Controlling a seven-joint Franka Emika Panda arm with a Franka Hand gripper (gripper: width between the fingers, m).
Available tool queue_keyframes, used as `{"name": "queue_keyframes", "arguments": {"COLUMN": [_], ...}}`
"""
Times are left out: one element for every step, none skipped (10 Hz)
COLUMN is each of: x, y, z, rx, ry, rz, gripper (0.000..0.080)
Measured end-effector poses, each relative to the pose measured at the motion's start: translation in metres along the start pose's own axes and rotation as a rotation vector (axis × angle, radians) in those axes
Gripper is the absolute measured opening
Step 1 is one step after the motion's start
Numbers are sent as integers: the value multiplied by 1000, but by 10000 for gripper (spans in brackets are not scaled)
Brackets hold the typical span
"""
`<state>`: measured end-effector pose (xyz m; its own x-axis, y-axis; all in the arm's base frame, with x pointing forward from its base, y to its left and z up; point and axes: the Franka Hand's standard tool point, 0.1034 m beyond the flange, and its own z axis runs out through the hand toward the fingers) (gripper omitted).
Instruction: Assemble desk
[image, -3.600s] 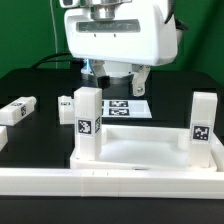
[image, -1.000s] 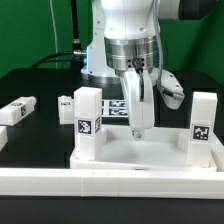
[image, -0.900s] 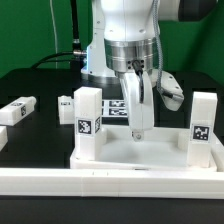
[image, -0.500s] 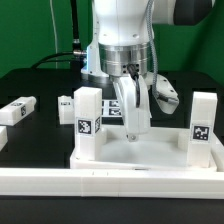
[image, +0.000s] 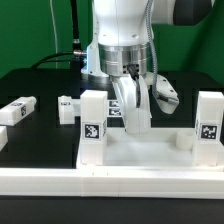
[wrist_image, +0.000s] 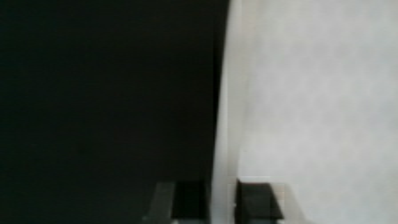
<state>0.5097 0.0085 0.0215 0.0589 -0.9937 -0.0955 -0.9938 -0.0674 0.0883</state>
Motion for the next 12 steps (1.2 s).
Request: {"name": "queue_keyframes", "arguments": {"x": [0,0,0,0,0,0,0,5,13,20,29,33], "y": [0,0,0,0,0,0,0,3,9,13,17,17], "z": [0,0,0,0,0,0,0,-1,-2,-1,-1,-2], "rx": [0,0,0,0,0,0,0,-15,-24,-19,-24,-24], "ry": [0,0,0,0,0,0,0,-6,-5,2,6,9], "rz": [0,0,0,0,0,0,0,-34,-59,-98,-149,-152], "gripper": [67,67,67,67,67,67,67,67,67,67,67,67]}}
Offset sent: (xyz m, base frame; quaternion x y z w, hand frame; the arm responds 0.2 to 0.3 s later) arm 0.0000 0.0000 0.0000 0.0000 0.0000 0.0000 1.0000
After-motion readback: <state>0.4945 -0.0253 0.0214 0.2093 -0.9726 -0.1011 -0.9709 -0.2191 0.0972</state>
